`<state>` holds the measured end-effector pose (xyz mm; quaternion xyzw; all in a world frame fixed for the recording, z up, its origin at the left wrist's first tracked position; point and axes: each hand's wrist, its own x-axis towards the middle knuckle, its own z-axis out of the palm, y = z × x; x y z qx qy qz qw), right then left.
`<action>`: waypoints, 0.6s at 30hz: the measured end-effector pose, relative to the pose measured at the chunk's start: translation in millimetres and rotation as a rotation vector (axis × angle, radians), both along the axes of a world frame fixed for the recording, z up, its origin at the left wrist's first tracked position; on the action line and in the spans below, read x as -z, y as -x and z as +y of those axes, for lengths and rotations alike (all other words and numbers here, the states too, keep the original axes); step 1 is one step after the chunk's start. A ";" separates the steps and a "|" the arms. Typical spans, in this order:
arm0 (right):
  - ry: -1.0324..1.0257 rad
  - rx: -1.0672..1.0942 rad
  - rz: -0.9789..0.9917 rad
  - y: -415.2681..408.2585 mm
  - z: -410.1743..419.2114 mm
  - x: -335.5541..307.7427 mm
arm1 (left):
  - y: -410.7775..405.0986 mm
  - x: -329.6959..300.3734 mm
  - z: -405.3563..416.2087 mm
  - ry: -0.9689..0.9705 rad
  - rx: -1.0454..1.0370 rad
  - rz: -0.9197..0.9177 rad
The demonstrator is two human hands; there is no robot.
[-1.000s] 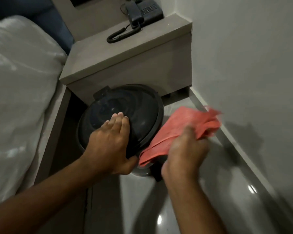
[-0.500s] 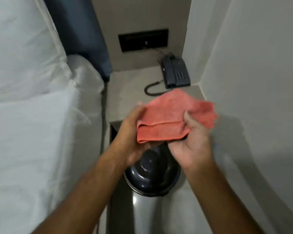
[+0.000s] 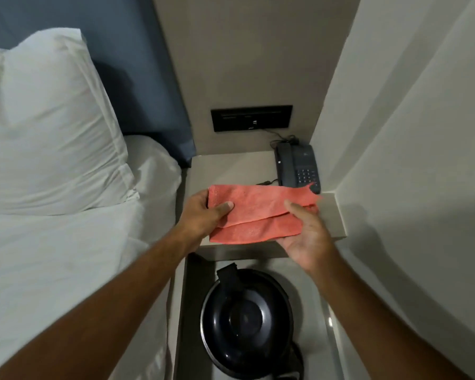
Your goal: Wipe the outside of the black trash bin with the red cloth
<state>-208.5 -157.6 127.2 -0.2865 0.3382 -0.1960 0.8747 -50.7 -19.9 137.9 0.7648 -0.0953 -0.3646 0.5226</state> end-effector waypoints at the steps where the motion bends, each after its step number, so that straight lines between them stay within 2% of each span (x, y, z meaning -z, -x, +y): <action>1: 0.003 -0.036 0.026 -10.2 -9.7 10.8 | -9.7 15.2 -5.4 -0.013 -0.006 0.003; 5: 0.129 -0.037 0.344 -51.9 -29.8 70.9 | -38.6 83.8 -16.0 -0.104 -0.022 0.038; 9: 0.212 -0.025 0.584 -90.3 -31.5 139.5 | -51.5 141.1 -10.6 -0.118 -0.084 -0.041; 14: 0.159 -0.078 0.654 -117.0 -30.0 195.9 | -65.2 195.2 -15.9 -0.179 -0.018 -0.157; 18: 0.142 -0.036 0.735 -123.3 -16.6 196.2 | -72.5 197.7 -11.5 -0.330 0.192 -0.204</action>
